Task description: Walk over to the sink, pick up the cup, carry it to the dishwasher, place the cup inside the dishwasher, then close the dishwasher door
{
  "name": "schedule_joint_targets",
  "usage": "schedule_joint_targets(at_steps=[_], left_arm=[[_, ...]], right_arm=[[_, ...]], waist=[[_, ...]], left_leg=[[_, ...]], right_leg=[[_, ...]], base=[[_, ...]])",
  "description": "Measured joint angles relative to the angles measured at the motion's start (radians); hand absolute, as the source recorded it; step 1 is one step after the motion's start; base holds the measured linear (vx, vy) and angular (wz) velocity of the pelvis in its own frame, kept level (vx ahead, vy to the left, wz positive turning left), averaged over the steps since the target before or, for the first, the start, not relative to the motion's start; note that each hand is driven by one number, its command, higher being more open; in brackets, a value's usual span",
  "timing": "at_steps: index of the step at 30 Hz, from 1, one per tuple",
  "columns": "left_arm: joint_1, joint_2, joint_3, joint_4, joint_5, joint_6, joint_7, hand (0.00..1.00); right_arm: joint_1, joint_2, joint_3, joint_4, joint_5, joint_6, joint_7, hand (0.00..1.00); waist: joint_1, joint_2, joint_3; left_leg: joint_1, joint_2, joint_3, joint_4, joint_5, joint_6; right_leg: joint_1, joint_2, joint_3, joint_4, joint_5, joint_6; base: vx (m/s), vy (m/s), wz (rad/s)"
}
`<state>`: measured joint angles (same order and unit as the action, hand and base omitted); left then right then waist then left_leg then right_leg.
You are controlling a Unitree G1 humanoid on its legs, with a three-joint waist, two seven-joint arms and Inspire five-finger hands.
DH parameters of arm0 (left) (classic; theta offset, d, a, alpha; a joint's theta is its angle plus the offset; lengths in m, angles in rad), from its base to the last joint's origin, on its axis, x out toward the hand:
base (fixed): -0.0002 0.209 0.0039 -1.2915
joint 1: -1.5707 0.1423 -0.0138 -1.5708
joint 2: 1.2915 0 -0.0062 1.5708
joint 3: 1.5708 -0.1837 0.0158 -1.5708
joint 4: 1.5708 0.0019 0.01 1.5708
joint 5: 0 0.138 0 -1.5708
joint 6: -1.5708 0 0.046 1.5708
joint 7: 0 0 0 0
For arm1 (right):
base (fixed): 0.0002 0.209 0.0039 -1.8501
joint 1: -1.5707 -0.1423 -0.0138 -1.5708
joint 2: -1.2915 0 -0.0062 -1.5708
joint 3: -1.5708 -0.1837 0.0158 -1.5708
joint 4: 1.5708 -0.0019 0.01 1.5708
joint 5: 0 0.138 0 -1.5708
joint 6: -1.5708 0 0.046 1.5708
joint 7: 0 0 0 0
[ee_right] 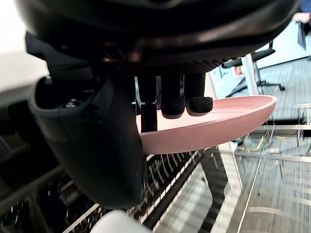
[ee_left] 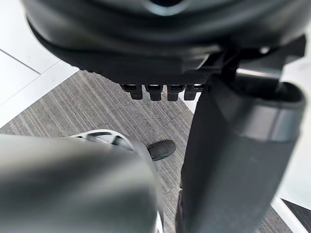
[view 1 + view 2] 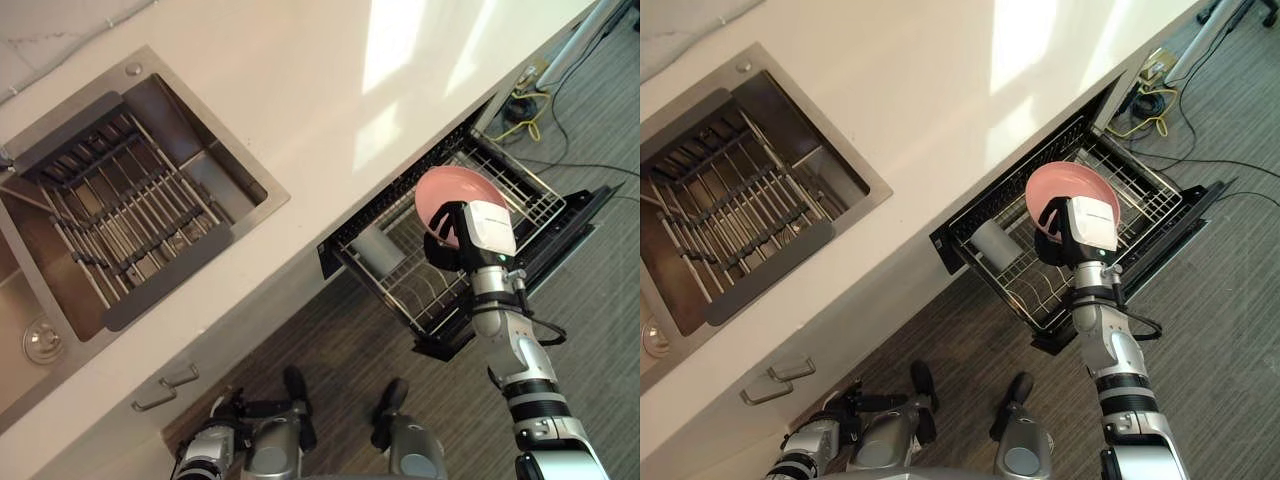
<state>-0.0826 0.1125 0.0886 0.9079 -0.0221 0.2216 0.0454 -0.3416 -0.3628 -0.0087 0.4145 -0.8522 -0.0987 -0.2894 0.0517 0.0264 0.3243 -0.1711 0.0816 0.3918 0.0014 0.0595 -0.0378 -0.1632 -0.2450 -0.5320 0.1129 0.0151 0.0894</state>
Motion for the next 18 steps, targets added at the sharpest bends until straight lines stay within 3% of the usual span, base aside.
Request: schedule_joint_targets(at_steps=[11,12,18], left_arm=[[-0.051,0.004,-0.037,-0.003,-0.036,-0.032,-0.001,1.0],[-0.051,0.005,-0.037,-0.003,-0.036,-0.033,-0.001,1.0],[-0.052,0.011,-0.037,-0.005,-0.036,-0.04,-0.004,1.0]], right_arm=[[-0.172,-0.018,0.027,0.185,0.14,0.101,0.006,0.0],[-0.176,-0.019,0.027,0.192,0.149,0.107,0.006,1.0],[-0.191,-0.031,0.024,0.22,0.257,0.144,-0.007,1.0]], waist=[[0.018,0.02,0.058],[0.018,0.02,0.058],[0.018,0.024,0.06]], left_leg=[[-0.025,-0.012,-0.028,0.001,0.006,0.01],[-0.025,-0.012,-0.028,0.001,0.005,0.011],[-0.024,-0.016,-0.028,0.001,0.004,0.013]], right_leg=[[-0.012,-0.013,0.004,0.009,0.0,0.0],[-0.012,-0.013,0.004,0.009,0.0,0.0],[-0.012,-0.016,0.006,0.008,0.0,0.0]], base=[[0.0,0.017,0.07],[0.0,0.0,0.0],[0.0,0.0,0.0]])
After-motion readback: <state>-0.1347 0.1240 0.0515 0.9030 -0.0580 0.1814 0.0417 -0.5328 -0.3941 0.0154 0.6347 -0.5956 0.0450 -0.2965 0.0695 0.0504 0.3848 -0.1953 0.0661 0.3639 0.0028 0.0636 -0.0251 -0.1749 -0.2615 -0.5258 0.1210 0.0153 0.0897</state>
